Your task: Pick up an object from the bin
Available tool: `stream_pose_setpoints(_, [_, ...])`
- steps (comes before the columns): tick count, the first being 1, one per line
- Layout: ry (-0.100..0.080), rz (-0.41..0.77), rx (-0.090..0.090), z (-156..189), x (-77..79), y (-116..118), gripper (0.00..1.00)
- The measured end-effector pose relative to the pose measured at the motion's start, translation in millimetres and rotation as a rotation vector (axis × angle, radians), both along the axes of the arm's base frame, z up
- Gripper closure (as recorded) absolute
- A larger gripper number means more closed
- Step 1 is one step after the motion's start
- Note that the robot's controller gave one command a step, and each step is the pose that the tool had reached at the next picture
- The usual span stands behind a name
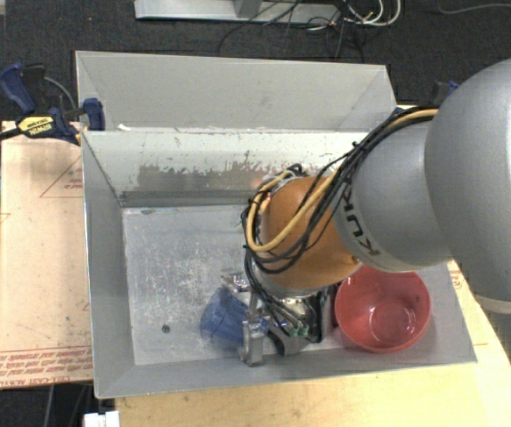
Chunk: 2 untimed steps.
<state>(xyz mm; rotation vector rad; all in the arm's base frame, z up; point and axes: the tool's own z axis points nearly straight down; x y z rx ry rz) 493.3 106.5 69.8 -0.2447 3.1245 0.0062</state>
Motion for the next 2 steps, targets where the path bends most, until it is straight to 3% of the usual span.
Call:
stream_pose_setpoints(1, [0.011,-0.430,-0.002,0.2,-13.3,11.2,1.00])
stream_pose_setpoints(2, [0.012,-0.431,-0.001,0.2,-13.3,11.1,1.00])
